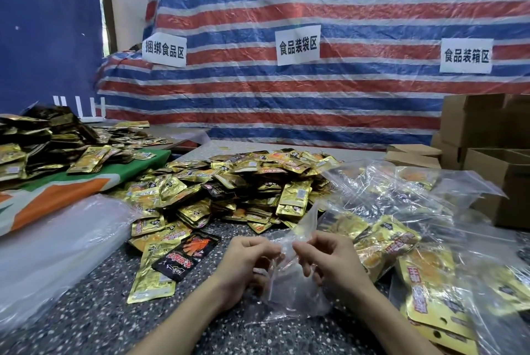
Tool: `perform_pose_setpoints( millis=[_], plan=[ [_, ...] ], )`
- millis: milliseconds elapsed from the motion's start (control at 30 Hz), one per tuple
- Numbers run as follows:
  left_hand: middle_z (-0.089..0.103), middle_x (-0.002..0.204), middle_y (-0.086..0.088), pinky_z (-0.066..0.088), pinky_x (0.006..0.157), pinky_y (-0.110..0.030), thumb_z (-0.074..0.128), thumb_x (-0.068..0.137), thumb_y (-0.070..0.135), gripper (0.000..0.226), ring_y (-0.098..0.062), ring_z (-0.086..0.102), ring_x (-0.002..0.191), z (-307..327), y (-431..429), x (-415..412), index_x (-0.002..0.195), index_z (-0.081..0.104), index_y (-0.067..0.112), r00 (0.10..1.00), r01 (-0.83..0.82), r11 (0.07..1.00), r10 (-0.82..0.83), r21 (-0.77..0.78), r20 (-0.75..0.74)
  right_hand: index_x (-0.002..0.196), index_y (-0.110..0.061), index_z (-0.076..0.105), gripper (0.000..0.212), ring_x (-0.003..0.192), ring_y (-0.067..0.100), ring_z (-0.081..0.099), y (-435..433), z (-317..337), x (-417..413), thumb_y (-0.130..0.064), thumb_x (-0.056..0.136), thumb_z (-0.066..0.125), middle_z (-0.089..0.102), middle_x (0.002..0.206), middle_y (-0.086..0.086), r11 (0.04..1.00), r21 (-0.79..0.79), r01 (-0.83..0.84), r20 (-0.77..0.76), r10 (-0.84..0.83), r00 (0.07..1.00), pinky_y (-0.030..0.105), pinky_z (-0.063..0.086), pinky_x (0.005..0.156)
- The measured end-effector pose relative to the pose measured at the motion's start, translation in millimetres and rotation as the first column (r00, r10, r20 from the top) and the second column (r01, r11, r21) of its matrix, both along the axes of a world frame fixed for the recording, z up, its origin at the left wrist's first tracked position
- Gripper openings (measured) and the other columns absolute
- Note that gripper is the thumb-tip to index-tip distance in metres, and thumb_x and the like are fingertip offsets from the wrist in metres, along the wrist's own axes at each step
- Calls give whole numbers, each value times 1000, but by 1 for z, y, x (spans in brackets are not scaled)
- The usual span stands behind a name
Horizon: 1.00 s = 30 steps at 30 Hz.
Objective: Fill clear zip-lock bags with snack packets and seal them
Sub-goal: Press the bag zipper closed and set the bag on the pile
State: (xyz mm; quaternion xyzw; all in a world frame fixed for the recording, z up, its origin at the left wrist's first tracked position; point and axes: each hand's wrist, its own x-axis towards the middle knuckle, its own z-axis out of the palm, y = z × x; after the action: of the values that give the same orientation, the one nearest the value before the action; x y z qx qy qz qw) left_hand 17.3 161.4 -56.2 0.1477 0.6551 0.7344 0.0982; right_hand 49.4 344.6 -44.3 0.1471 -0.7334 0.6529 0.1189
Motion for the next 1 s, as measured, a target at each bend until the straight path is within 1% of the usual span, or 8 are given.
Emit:
perform_pose_setpoints(
  millis=[167, 333, 400, 500, 667, 767, 833, 1000],
  plan=[
    [53, 54, -9, 32, 38, -22, 60, 85, 1, 34, -16, 43, 41, 2, -13, -9, 52, 63, 10, 931, -350, 917, 363, 193, -36, 54, -7, 54, 36, 41, 15, 39, 9, 1, -2, 7, 87, 59, 48, 51, 10, 970, -156, 188, 19, -187, 982, 20, 32, 37],
    [50, 51, -7, 29, 37, -22, 59, 87, 4, 36, -15, 40, 42, 2, -16, -9, 52, 60, 12, 885, -428, 879, 455, 210, -101, 57, -14, 40, 43, 56, 19, 38, 8, 1, -4, 18, 78, 59, 41, 55, 7, 937, -143, 320, -103, -336, 936, 30, 36, 49],
    [51, 50, -5, 31, 37, -22, 59, 88, 3, 39, -14, 41, 41, 2, -15, -8, 51, 61, 13, 892, -410, 887, 439, 213, -107, 66, -10, 46, 34, 66, 25, 46, 6, 0, -3, 20, 75, 60, 50, 71, 10, 931, -36, 362, -253, -359, 899, 38, 42, 54],
    [55, 53, -6, 34, 34, -21, 63, 91, 9, 34, -15, 45, 39, -1, -13, -8, 57, 66, 12, 925, -345, 924, 365, 166, -105, 88, -20, 67, 40, 97, 19, 59, 4, 2, 0, 18, 80, 60, 56, 117, 2, 936, 91, 340, -433, -270, 860, 27, 58, 65],
    [68, 65, -13, 39, 33, -21, 61, 94, 24, 30, -23, 57, 39, -5, -7, -11, 67, 65, 12, 972, -219, 972, 224, 82, -65, 122, -36, 67, 37, 105, 2, 54, 7, 3, 1, -26, 88, 58, 36, 154, -18, 821, 441, 362, -612, -20, 791, 21, 53, 81],
    [67, 68, -15, 44, 34, -24, 65, 82, 33, 23, -24, 56, 40, -4, -6, -13, 68, 69, 15, 982, -178, 970, 186, 167, -32, 113, -34, 72, 33, 113, -5, 47, 3, 1, 2, -47, 84, 60, 33, 154, -26, 690, 615, 383, -601, 95, 793, 20, 47, 87],
    [66, 68, -18, 43, 34, -25, 66, 81, 31, 25, -24, 54, 40, -4, -7, -15, 75, 68, 7, 981, -188, 955, 194, 227, -1, 94, -27, 75, 21, 104, -3, 48, 2, 2, 3, -36, 81, 61, 44, 148, -22, 648, 630, 427, -630, 105, 769, 21, 54, 76],
    [64, 64, -18, 40, 33, -25, 59, 92, 27, 31, -27, 55, 41, -3, -10, -15, 82, 59, -3, 955, -289, 922, 298, 257, 4, 83, -14, 67, 19, 92, 6, 63, 4, 5, 6, -20, 82, 49, 64, 118, -8, 735, 481, 479, -684, -28, 729, 24, 55, 65]
  ],
)
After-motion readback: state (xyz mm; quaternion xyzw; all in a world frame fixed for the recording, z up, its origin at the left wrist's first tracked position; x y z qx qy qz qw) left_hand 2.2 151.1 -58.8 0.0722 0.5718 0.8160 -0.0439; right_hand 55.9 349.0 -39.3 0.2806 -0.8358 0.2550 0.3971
